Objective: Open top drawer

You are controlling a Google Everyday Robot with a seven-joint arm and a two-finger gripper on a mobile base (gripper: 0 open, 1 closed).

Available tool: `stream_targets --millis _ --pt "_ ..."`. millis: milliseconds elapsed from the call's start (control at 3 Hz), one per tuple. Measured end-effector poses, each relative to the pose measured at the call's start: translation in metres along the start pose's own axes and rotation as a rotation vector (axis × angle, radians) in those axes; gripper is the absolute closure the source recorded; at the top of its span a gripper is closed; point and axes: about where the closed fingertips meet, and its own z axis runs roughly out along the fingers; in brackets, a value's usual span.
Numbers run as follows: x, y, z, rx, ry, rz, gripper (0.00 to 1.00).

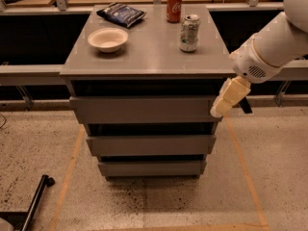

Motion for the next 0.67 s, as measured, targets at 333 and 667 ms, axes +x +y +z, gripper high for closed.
stream_targets --millis 333,667 --pt "0.009 0.004 -0.001 0.008 0.041 0.027 0.0" --pt "0.017 0.005 0.023 -0.006 0.076 0.046 0.0"
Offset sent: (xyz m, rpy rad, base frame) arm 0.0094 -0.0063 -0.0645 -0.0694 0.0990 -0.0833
